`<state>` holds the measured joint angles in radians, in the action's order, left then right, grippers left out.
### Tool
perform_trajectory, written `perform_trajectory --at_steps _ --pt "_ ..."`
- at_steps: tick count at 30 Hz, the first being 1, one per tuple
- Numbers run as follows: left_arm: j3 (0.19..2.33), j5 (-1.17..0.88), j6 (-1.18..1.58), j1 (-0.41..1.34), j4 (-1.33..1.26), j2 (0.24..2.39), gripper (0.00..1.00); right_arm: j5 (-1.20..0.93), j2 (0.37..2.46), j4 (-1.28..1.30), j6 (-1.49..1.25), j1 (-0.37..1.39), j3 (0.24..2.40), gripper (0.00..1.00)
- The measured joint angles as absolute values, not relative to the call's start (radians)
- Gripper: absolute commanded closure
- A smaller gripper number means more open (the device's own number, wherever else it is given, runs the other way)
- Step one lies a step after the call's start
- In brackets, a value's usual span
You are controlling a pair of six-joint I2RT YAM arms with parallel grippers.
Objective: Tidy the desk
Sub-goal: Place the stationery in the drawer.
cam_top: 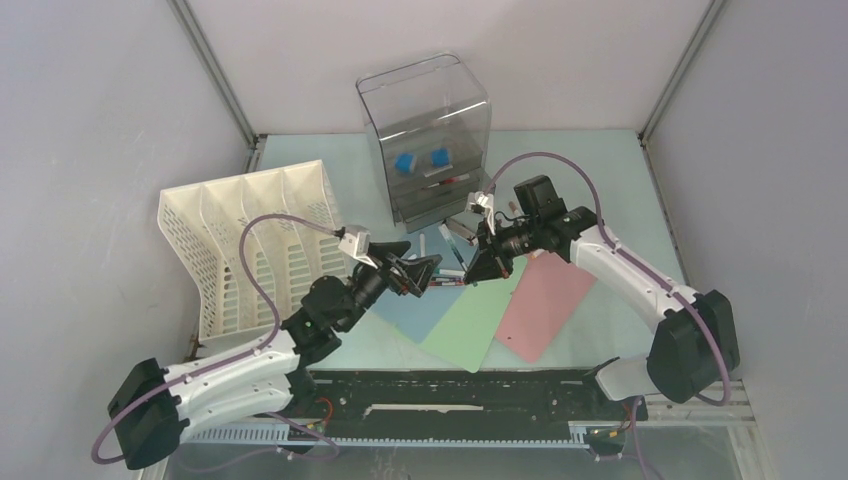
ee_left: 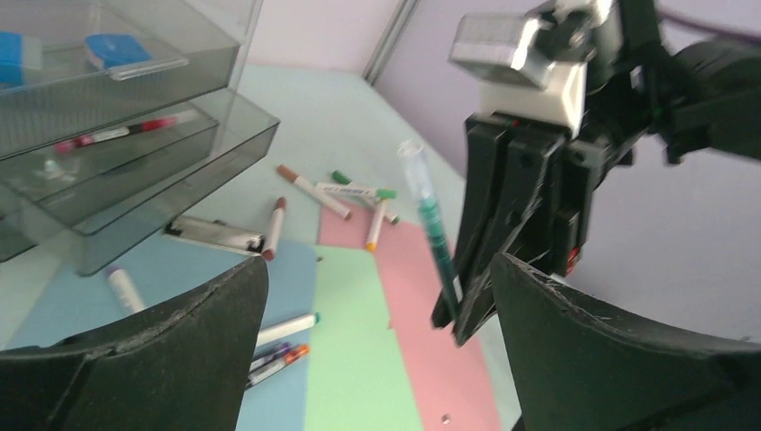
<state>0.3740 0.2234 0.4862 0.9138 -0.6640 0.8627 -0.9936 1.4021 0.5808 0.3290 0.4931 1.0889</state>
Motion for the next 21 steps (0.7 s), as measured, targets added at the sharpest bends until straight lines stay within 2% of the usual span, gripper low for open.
perform_trajectory --at_steps 13,21 --pt "0.402 0.245 0.342 0.909 -0.326 0.833 0.0 -0.772 1.342 0.685 0.5 0.456 1.129 1.0" --pt "0.401 0.286 0.328 0.909 -0.237 0.822 0.0 -0.55 1.359 0.745 0.626 0.461 1.271 1.0"
